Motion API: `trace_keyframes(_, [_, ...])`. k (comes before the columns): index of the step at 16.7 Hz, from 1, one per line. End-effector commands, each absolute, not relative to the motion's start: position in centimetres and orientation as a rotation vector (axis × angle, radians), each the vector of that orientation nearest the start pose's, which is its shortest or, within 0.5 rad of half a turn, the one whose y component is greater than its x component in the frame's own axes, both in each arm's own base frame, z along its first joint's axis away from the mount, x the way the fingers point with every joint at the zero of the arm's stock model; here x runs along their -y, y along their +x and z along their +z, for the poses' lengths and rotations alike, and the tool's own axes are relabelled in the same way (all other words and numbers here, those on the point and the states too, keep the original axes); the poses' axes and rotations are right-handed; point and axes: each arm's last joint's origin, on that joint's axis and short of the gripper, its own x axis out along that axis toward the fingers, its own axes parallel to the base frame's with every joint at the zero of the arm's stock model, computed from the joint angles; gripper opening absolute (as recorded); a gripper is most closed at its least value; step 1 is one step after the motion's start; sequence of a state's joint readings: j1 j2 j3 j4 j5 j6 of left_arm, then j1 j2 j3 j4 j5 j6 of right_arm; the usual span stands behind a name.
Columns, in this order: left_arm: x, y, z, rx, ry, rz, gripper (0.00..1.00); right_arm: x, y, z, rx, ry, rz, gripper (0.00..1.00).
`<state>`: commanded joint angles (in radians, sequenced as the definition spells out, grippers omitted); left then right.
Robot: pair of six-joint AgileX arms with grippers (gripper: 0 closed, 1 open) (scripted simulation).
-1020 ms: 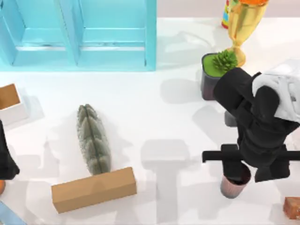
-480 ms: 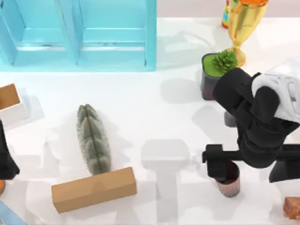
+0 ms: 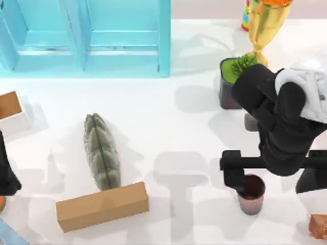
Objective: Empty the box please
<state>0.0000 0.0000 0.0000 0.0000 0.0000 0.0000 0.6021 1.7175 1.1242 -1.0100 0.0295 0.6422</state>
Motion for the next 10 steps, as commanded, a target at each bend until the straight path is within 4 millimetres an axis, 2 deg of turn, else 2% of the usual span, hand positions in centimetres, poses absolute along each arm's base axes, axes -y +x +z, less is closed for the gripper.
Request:
trace_keyframes(6, [0.1, 10.6, 16.0, 0.0, 0.0, 0.0, 1.0, -16.9, 24.4, 24.1, -1.584, -0.01, -0.068, 1.0])
trace_keyframes(8, [0.1, 10.6, 16.0, 0.0, 0.0, 0.0, 1.0, -16.7, 24.2, 25.4, -1.581, -0.009, -0.067, 1.0])
trace_keyframes(10, [0.1, 10.6, 16.0, 0.0, 0.0, 0.0, 1.0, -16.7, 24.2, 25.7, -1.58, -0.008, -0.066, 1.0])
